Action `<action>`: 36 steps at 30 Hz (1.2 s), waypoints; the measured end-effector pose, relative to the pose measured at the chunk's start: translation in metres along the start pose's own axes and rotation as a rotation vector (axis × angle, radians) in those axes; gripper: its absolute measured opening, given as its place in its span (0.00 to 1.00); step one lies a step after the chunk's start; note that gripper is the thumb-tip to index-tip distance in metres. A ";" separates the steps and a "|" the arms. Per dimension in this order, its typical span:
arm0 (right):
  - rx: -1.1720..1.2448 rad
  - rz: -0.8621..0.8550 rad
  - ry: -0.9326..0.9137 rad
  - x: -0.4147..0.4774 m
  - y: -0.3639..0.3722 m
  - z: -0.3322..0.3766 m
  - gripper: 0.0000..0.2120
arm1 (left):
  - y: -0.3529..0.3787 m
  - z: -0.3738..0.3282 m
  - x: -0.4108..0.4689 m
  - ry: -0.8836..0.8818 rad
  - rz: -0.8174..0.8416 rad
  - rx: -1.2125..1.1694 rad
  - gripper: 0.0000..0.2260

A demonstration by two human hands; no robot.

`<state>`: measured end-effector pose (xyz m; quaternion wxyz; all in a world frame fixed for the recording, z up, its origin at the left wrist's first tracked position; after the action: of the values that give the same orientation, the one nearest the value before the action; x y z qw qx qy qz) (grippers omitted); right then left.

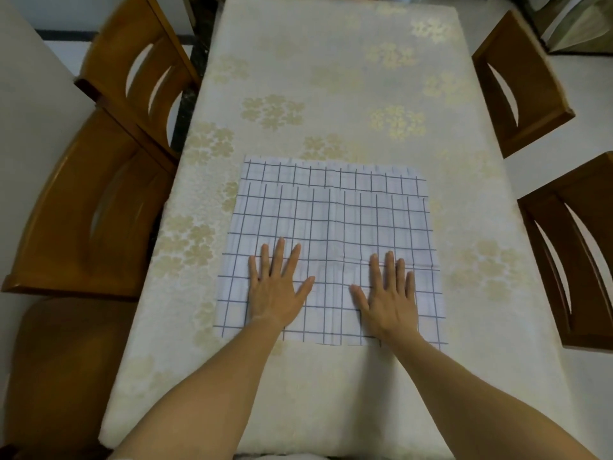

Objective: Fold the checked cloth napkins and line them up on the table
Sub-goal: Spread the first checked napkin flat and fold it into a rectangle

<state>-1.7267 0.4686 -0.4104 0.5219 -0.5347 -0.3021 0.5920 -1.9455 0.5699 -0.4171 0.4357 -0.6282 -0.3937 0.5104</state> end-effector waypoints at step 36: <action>0.546 -0.579 0.582 -0.001 -0.080 -0.112 0.12 | -0.010 -0.081 0.030 0.300 0.122 0.063 0.32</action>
<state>-1.5971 0.4667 -0.3644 0.8489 -0.4156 -0.1138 0.3061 -1.8611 0.5890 -0.4085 0.4774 -0.7060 -0.2694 0.4485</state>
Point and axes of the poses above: each hand's wrist, its own x-axis towards the middle knuckle, its own y-axis out of the palm, z = x × y, the point moved 3 cm from there along x, towards the middle knuckle, and after that the axes turned 13 degrees about -y, right-handed, at the moved point
